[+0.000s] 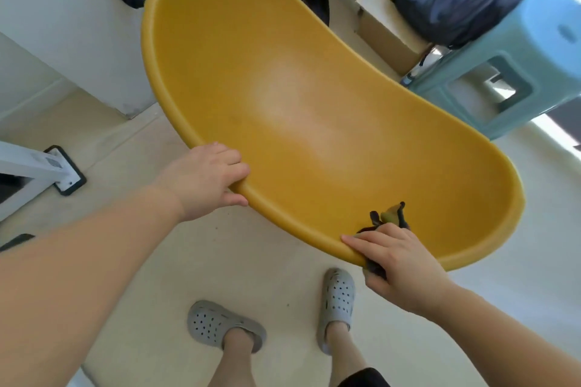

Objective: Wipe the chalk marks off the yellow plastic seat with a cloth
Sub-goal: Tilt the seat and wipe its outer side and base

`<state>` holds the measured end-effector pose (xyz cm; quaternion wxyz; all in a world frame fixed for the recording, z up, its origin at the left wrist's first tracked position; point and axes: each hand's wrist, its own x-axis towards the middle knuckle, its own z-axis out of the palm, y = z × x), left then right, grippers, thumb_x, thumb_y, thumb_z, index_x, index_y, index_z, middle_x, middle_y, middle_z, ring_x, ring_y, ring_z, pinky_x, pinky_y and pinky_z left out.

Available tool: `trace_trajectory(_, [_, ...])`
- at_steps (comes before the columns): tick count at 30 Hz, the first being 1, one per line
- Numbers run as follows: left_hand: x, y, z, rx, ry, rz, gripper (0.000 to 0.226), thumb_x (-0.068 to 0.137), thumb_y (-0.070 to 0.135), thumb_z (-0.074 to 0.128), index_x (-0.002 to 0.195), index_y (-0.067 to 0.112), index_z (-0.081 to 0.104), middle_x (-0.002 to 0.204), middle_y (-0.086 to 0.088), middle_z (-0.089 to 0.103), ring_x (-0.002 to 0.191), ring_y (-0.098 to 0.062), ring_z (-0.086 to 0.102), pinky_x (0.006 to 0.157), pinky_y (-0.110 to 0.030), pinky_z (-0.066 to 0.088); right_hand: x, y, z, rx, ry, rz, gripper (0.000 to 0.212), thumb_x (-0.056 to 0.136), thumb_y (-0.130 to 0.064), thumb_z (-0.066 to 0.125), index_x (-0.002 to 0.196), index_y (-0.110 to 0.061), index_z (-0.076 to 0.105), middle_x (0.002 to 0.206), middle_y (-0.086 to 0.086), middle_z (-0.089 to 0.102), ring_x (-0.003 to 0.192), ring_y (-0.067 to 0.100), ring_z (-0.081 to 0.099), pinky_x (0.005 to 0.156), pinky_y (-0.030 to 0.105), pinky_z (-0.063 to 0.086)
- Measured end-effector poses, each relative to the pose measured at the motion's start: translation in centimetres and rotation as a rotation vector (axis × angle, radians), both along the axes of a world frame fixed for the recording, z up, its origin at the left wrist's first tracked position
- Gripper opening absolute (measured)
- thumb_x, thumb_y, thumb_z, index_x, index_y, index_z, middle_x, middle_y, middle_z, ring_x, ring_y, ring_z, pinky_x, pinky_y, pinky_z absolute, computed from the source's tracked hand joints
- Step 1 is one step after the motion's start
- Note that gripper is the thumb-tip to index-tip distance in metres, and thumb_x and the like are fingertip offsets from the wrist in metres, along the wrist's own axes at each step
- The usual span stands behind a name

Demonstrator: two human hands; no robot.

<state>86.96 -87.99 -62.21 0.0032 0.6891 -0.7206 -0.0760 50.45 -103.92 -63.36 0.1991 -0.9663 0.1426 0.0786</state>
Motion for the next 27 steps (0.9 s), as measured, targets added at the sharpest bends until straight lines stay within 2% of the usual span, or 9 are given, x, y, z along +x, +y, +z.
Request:
trace_trajectory(2, [-1.4, 0.6, 0.0, -0.007, 0.022, -0.004, 0.049, 0.084, 0.064, 0.046, 0.084, 0.017, 0.061, 0.076, -0.002, 0.054, 0.068, -0.028, 0.055, 0.064, -0.037, 0.047, -0.8, 0.3, -0.3, -0.092, -0.024, -0.038, 0.043, 0.098, -0.053, 0.047, 0.129, -0.032, 0.068, 0.112, -0.013, 0.069, 0.097, 0.021, 0.059, 0.077, 0.037, 0.048])
trace_trajectory(6, [-3.6, 3.7, -0.4, -0.043, 0.021, 0.076, 0.046, 0.083, 0.062, 0.043, 0.082, 0.019, 0.057, 0.075, -0.001, 0.052, 0.069, -0.027, 0.055, 0.065, -0.039, 0.046, -0.4, -0.3, -1.4, -0.233, -0.134, -0.074, 0.049, 0.101, -0.058, 0.042, 0.11, -0.027, 0.077, 0.097, -0.006, 0.069, 0.089, 0.028, 0.061, 0.071, 0.037, 0.043])
trace_trajectory(11, [-8.4, 6.8, -0.9, -0.043, 0.029, 0.243, 0.044, 0.086, 0.06, 0.044, 0.08, 0.017, 0.053, 0.073, -0.002, 0.05, 0.068, -0.027, 0.053, 0.06, -0.037, 0.041, 0.8, -4.7, -1.7, -0.323, -0.203, 0.121, 0.061, 0.105, -0.062, 0.032, 0.105, -0.02, 0.076, 0.091, 0.0, 0.067, 0.084, 0.03, 0.06, 0.07, 0.039, 0.041])
trace_trajectory(14, [-12.0, 7.5, -0.8, -0.028, 0.021, 0.35, 0.044, 0.089, 0.059, 0.045, 0.078, 0.017, 0.052, 0.07, -0.001, 0.048, 0.064, -0.026, 0.049, 0.054, -0.035, 0.037, 2.6, -7.0, -1.7, -0.41, -0.202, 0.106, 0.059, 0.106, -0.06, 0.032, 0.106, -0.019, 0.075, 0.093, 0.002, 0.066, 0.086, 0.032, 0.058, 0.073, 0.042, 0.04])
trace_trajectory(19, [-15.7, 7.3, -1.2, 0.017, -0.003, 0.433, 0.043, 0.089, 0.06, 0.049, 0.075, 0.019, 0.047, 0.066, -0.001, 0.045, 0.058, -0.024, 0.048, 0.048, -0.034, 0.03, 8.2, -5.5, -1.5, -0.297, -0.268, -0.238, 0.053, 0.093, -0.066, 0.048, 0.097, -0.023, 0.078, 0.098, -0.002, 0.066, 0.098, 0.03, 0.052, 0.085, 0.041, 0.035])
trace_trajectory(23, [-14.5, 7.1, -1.9, -0.027, -0.002, 0.447, 0.044, 0.09, 0.061, 0.052, 0.075, 0.019, 0.046, 0.066, 0.0, 0.044, 0.057, -0.022, 0.047, 0.043, -0.032, 0.031, 13.5, -4.5, -2.0, -0.171, -0.323, -0.276, 0.055, 0.084, -0.074, 0.055, 0.088, -0.024, 0.077, 0.084, -0.006, 0.064, 0.089, 0.026, 0.053, 0.08, 0.041, 0.041])
trace_trajectory(27, [-11.8, 5.8, -1.7, -0.047, -0.002, 0.454, 0.043, 0.09, 0.059, 0.049, 0.075, 0.018, 0.051, 0.065, 0.0, 0.045, 0.056, -0.022, 0.047, 0.039, -0.032, 0.032, 16.3, -5.9, -2.7, -0.175, -0.364, -0.235, 0.053, 0.083, -0.072, 0.06, 0.084, -0.022, 0.076, 0.076, -0.006, 0.061, 0.084, 0.027, 0.053, 0.077, 0.041, 0.044])
